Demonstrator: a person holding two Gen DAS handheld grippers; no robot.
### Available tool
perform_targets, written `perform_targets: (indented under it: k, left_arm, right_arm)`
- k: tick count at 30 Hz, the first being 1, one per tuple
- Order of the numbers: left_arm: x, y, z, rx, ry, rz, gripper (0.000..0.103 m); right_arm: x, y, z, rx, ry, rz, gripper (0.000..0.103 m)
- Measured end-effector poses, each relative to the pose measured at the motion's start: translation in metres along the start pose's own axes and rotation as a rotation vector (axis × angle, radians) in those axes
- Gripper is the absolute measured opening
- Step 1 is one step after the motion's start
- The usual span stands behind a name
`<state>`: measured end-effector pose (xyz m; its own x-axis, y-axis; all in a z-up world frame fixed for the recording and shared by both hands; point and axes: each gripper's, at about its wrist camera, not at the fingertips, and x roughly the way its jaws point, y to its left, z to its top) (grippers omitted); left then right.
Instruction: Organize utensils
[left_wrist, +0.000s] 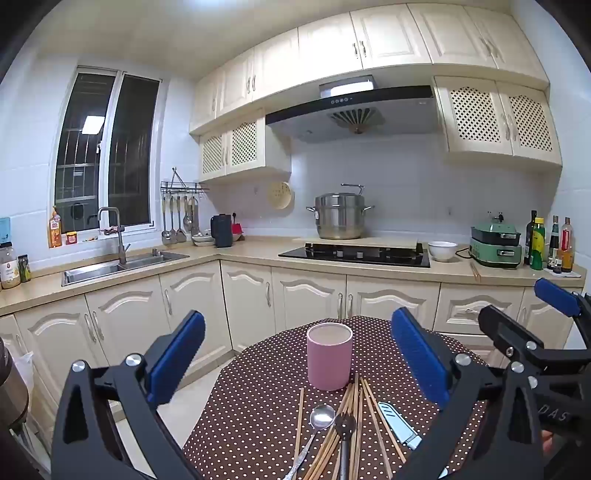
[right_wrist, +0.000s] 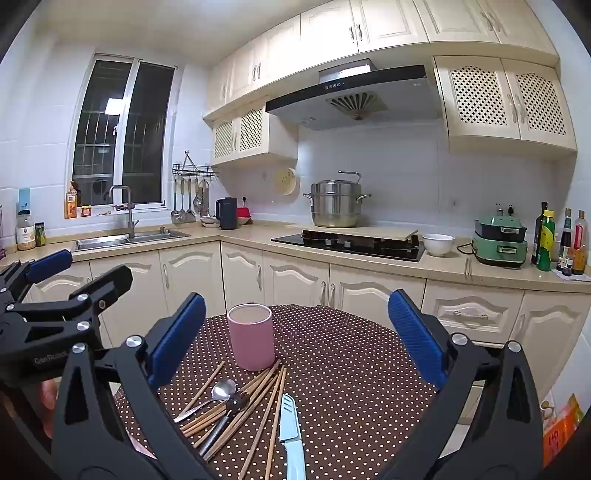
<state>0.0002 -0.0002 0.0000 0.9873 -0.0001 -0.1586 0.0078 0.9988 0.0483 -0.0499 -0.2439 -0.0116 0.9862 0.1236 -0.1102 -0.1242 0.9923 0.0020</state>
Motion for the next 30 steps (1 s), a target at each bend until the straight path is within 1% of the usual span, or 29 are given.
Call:
perform_targets:
  k: [17, 18, 30]
  left_arm:
    - [0.0017, 0.003, 0.0008, -0.003, -0.002, 0.004, 0.099]
    - [0.001, 0.0063, -0.004, -0.003, -0.003, 0.003, 0.099]
    - [0.0025, 0.003, -0.0038, -0.003, -0.003, 0.006, 0.099]
  right_arm:
    - [0.0012, 0.0005, 0.0006, 0.001, 0.003, 0.001, 0.097]
    - [0.0012, 0.0006, 0.0006, 0.001, 0.002, 0.001, 0.097]
    - [0.005, 0.0021, 0.0007, 0.002, 0.009, 0.001, 0.097]
